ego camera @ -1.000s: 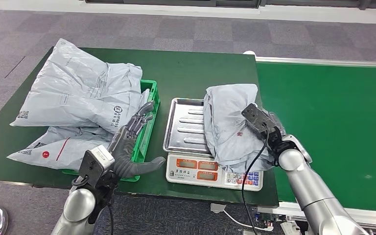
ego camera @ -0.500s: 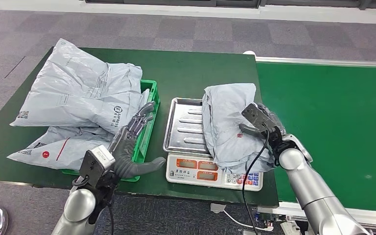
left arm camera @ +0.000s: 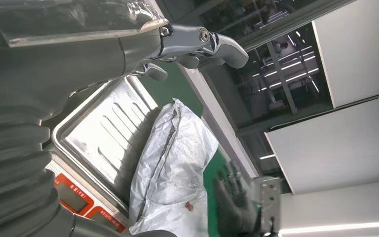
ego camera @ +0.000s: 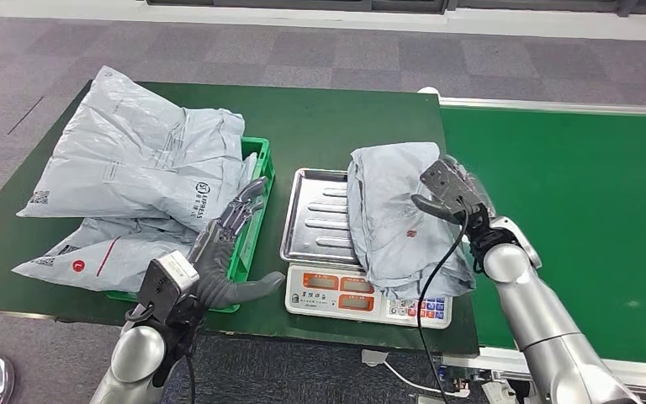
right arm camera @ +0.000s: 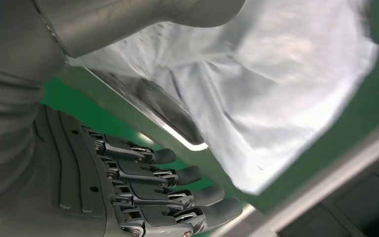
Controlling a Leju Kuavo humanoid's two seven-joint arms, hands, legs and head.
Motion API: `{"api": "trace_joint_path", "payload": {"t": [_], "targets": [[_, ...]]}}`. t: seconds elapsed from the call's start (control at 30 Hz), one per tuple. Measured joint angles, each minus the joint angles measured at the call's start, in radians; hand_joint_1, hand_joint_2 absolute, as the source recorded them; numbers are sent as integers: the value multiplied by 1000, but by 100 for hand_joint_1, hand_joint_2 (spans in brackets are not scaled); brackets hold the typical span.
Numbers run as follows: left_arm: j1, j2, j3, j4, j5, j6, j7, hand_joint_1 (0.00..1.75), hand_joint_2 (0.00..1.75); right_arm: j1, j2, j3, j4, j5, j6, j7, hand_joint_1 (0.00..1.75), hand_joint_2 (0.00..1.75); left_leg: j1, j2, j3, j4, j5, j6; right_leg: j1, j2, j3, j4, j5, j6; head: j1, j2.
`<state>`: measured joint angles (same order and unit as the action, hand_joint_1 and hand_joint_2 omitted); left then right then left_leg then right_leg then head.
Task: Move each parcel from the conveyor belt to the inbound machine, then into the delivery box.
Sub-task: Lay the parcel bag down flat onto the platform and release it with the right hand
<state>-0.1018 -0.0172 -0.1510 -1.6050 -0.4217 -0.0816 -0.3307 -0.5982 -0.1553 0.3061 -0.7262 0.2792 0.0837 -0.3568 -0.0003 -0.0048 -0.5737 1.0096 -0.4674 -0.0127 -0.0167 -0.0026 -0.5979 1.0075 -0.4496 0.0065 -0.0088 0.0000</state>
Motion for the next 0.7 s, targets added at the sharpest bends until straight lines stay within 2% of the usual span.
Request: {"api": "trace_joint_path", "payload": {"t": [0.27, 0.7], "targets": [[9, 0, 0, -5, -11, 0, 0, 0, 175, 52, -23, -76, -224, 7, 3, 32, 0, 175, 0, 0, 0, 0, 0, 0, 0, 0, 0, 0, 0, 0, 0, 0], [13, -1, 0, -5, -15, -2, 0, 0, 175, 105, -47, -125, -397, 12, -12, 19, 0, 175, 0, 0, 0, 0, 0, 0, 0, 1, 0, 0, 0, 0, 0, 0]]}}
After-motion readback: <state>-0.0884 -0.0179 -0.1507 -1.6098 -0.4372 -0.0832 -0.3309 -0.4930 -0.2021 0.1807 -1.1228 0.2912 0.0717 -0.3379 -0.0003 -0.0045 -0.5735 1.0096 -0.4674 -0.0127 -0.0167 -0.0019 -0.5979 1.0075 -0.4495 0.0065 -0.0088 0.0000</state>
